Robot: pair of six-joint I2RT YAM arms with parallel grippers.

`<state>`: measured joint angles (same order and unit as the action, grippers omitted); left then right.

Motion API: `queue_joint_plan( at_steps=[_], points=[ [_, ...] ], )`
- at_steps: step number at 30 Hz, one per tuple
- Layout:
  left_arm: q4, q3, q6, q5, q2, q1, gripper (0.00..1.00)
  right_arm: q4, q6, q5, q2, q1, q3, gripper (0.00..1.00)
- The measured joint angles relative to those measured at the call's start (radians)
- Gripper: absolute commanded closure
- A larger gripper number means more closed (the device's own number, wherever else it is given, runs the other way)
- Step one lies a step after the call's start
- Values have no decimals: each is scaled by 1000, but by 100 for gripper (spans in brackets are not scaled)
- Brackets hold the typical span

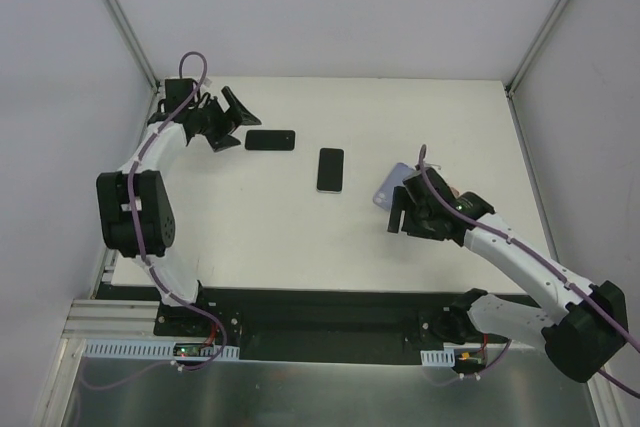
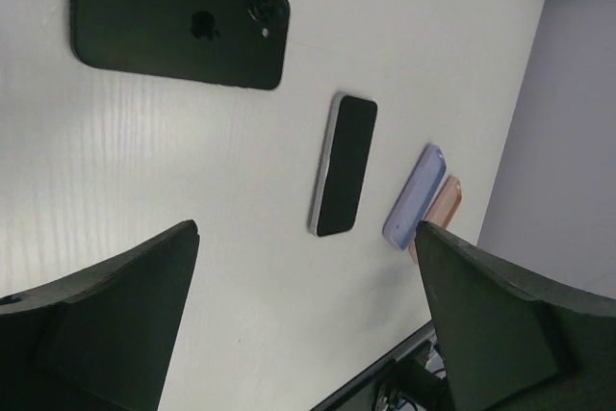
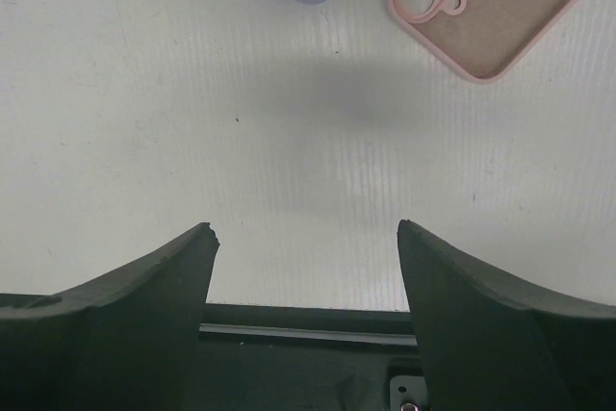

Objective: Take the phone out of the phone case
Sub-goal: Place the phone at the center of the board, then reset both arms

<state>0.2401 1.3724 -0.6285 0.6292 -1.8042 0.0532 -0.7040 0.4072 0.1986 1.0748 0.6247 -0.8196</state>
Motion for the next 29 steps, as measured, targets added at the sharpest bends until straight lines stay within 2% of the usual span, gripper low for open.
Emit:
queue_joint_plan(
  at_steps=[3,12,19,25,29],
  points=[
    [4,-69,24,3,127,0,7,-4,3,11,12,23,-21,16],
    [77,-326,126,26,515,0,7,-50,-20,93,3,37,-148,16],
    [169,-494,192,14,766,0,7,-85,-35,144,-8,37,-171,16],
    [227,-628,203,-13,929,0,6,-95,-34,161,-12,37,-166,16],
    [261,-664,204,-31,991,0,6,-95,-34,164,-20,37,-163,16]
  ],
)
